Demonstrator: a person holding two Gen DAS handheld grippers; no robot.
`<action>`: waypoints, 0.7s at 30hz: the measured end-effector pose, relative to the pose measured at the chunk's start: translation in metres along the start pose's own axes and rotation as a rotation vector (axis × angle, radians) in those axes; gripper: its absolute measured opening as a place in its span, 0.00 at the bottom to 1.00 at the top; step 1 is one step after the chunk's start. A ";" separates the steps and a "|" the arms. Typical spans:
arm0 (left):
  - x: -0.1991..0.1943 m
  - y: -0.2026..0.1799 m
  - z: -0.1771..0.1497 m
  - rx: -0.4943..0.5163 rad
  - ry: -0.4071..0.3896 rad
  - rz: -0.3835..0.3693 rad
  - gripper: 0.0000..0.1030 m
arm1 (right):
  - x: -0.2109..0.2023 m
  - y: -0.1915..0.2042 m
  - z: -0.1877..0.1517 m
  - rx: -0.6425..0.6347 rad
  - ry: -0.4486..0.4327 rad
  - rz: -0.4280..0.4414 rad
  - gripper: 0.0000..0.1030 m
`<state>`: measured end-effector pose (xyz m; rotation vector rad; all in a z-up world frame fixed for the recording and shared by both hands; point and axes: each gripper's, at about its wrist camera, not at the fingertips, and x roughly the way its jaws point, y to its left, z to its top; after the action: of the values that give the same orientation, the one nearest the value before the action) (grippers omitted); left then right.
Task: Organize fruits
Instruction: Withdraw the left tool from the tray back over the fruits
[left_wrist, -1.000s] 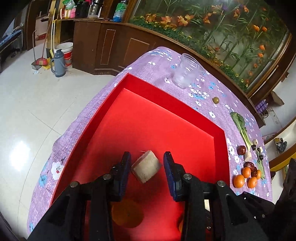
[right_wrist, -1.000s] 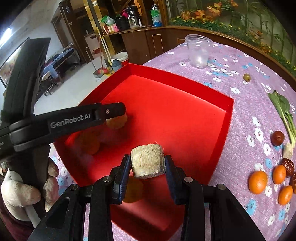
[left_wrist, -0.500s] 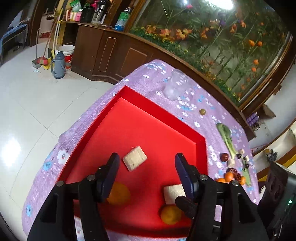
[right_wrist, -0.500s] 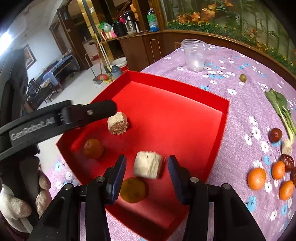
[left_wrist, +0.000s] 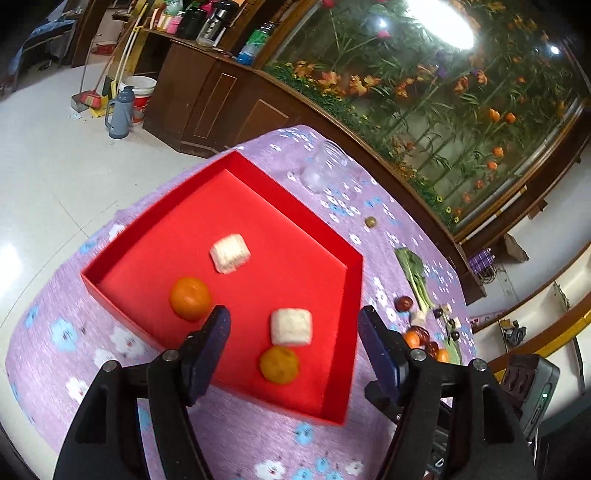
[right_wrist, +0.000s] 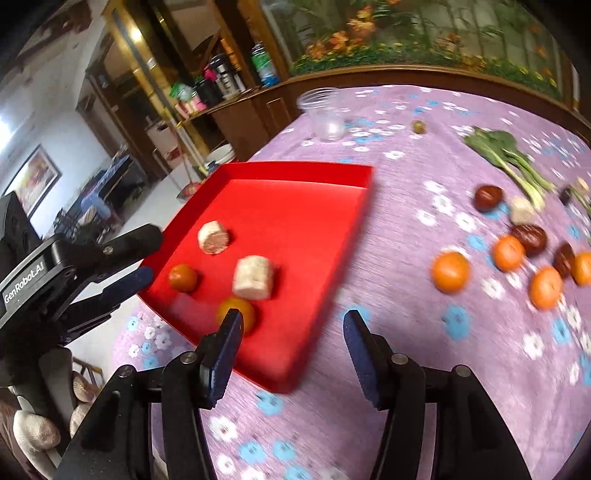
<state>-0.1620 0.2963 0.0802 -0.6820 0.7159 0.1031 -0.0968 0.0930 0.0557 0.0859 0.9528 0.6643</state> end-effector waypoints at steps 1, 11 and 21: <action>0.000 -0.005 -0.003 0.007 0.005 -0.002 0.69 | -0.005 -0.007 -0.002 0.017 -0.007 -0.003 0.60; 0.012 -0.063 -0.044 0.132 0.089 -0.034 0.70 | -0.045 -0.077 -0.034 0.180 -0.050 -0.051 0.61; 0.024 -0.107 -0.084 0.253 0.159 -0.039 0.70 | -0.085 -0.138 -0.058 0.327 -0.128 -0.066 0.66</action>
<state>-0.1584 0.1581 0.0760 -0.4650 0.8508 -0.0776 -0.1087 -0.0769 0.0345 0.3807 0.9296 0.4319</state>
